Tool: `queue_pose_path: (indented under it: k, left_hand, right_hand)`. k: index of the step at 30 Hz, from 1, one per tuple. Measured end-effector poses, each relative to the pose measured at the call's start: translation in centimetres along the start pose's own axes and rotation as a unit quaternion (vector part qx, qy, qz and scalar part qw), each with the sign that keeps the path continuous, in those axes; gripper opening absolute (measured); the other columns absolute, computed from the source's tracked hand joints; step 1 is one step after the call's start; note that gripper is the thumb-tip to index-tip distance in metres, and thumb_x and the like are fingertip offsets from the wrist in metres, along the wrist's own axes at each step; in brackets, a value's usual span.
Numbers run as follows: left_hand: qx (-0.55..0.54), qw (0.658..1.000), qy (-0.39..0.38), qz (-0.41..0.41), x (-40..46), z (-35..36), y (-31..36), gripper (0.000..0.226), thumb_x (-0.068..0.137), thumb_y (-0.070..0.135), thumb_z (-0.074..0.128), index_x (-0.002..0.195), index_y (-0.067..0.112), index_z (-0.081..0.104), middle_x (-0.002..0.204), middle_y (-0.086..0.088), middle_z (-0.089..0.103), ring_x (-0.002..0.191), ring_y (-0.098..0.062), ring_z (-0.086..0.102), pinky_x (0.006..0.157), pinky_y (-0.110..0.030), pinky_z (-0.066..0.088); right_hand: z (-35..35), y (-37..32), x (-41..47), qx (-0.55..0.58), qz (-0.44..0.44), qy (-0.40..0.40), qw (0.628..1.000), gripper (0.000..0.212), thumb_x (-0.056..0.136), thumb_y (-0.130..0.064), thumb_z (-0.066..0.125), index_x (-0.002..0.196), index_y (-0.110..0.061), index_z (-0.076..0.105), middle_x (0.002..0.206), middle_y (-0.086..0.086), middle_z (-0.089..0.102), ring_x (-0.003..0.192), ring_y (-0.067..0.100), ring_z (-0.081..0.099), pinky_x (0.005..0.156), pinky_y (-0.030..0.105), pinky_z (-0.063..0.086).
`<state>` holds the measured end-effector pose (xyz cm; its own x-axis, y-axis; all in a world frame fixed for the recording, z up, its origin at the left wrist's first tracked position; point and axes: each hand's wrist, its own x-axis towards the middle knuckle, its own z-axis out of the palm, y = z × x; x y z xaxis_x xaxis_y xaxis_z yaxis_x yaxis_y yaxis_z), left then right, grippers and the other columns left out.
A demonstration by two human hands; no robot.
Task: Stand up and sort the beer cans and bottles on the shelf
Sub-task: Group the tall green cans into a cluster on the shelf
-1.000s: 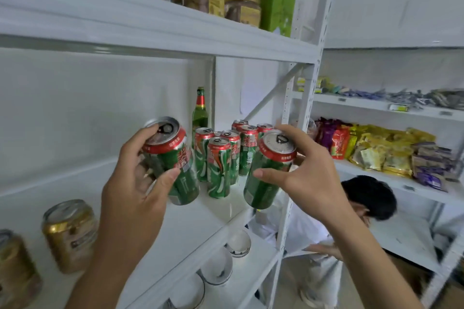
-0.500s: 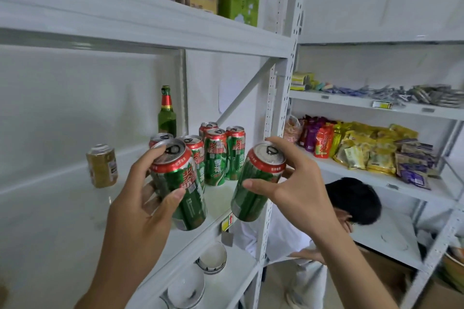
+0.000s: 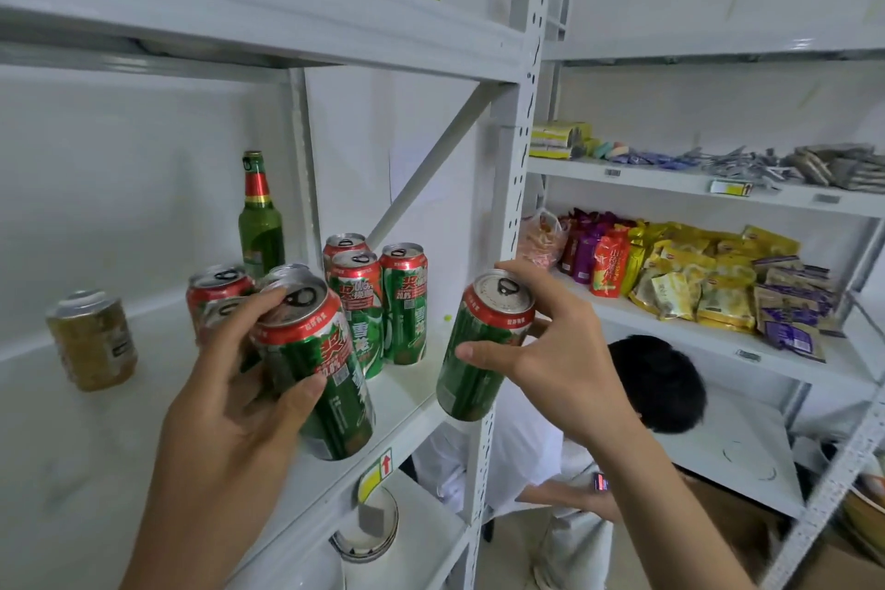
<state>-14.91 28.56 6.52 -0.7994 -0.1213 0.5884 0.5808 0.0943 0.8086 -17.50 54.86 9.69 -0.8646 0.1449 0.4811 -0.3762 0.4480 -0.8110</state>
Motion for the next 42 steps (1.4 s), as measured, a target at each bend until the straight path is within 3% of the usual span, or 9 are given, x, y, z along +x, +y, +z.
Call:
queue_pose_path:
  k: [9,11,15,22,27,32,35,39,42]
  left_hand:
    - [0.081,0.996,0.036,-0.019,0.8,5.8,-0.9,0.075,0.083,-0.004,0.075,0.134,0.048,0.058,0.143,0.011,0.062,0.124,-0.004,0.065,0.096,-0.023,0.057]
    - [0.113,0.992,0.044,-0.025,1.1,6.4,-1.4,0.076,0.084,-0.001,0.076,0.133,0.054,0.056,0.142,0.018,0.061,0.125,-0.003,0.064,0.099,-0.028,0.057]
    - [0.142,0.988,0.054,-0.037,1.8,6.9,-2.3,0.07,0.08,0.019,0.075,0.133,0.058,0.054,0.135,0.037,0.058,0.122,0.009,0.061,0.095,-0.018,0.056]
    - [0.219,0.972,0.071,-0.048,2.7,8.2,-2.9,0.067,0.078,0.046,0.071,0.14,0.058,0.049,0.142,0.041,0.05,0.137,-0.005,0.054,0.11,-0.047,0.05]
    - [0.259,0.957,0.108,-0.074,2.9,9.6,-4.0,0.074,0.088,0.018,0.078,0.139,0.061,0.048,0.145,0.036,0.05,0.139,0.0,0.05,0.112,-0.047,0.049]
    - [0.297,0.939,0.156,-0.072,2.9,10.7,-4.5,0.082,0.086,0.002,0.078,0.144,0.053,0.048,0.144,0.039,0.049,0.14,0.001,0.05,0.11,-0.046,0.051]
    - [0.36,0.914,0.175,-0.072,2.6,11.5,-5.0,0.086,0.088,0.006,0.077,0.148,0.055,0.04,0.141,0.043,0.045,0.136,0.017,0.042,0.112,-0.037,0.049]
    - [0.406,0.887,0.212,-0.056,2.5,13.4,-5.3,0.085,0.09,0.018,0.075,0.148,0.062,0.031,0.134,0.016,0.043,0.121,0.032,0.033,0.101,-0.023,0.042]
    - [0.439,0.867,0.229,-0.055,2.7,14.4,-5.8,0.08,0.093,0.023,0.072,0.152,0.057,0.03,0.136,0.012,0.039,0.119,0.034,0.029,0.099,-0.014,0.034]
  right_hand:
    - [-0.6,3.4,5.2,0.036,-0.011,-0.094,0.995,0.082,0.057,-0.024,0.1,0.129,-0.033,0.062,0.107,-0.022,0.07,0.095,-0.01,0.065,0.076,0.008,0.053]
    - [0.2,4.0,6.3,0.046,-0.014,-0.115,0.992,0.082,0.057,-0.023,0.1,0.129,-0.032,0.063,0.106,-0.02,0.071,0.093,-0.007,0.067,0.076,0.008,0.053]
    - [1.7,5.2,8.5,0.048,-0.035,-0.161,0.985,0.073,0.058,-0.024,0.1,0.12,-0.038,0.064,0.102,-0.027,0.071,0.094,-0.008,0.067,0.074,0.007,0.051]
    - [3.8,6.2,10.7,0.031,-0.071,-0.217,0.973,0.076,0.057,-0.033,0.099,0.122,-0.043,0.061,0.107,-0.028,0.069,0.1,-0.014,0.063,0.077,0.003,0.049]
    - [4.7,6.4,11.7,0.003,-0.115,-0.227,0.967,0.077,0.057,-0.044,0.096,0.122,-0.048,0.056,0.113,-0.021,0.06,0.103,-0.004,0.061,0.083,0.01,0.046]
    - [5.5,6.6,12.3,-0.042,-0.153,-0.23,0.96,0.08,0.062,-0.05,0.092,0.132,-0.041,0.054,0.119,-0.016,0.045,0.096,-0.003,0.052,0.082,0.002,0.04]
    - [6.1,7.0,12.3,-0.056,-0.164,-0.228,0.958,0.083,0.065,-0.053,0.09,0.137,-0.039,0.051,0.122,-0.016,0.032,0.101,0.0,0.048,0.095,0.011,0.044]
    - [6.5,7.0,12.1,-0.042,-0.164,-0.224,0.96,0.087,0.069,-0.051,0.089,0.143,-0.037,0.044,0.121,-0.017,0.025,0.111,0.005,0.054,0.102,0.021,0.05]
    - [7.0,7.1,12.4,-0.032,-0.163,-0.231,0.959,0.087,0.072,-0.048,0.087,0.144,-0.037,0.04,0.119,-0.016,0.026,0.115,0.007,0.053,0.105,0.026,0.05]
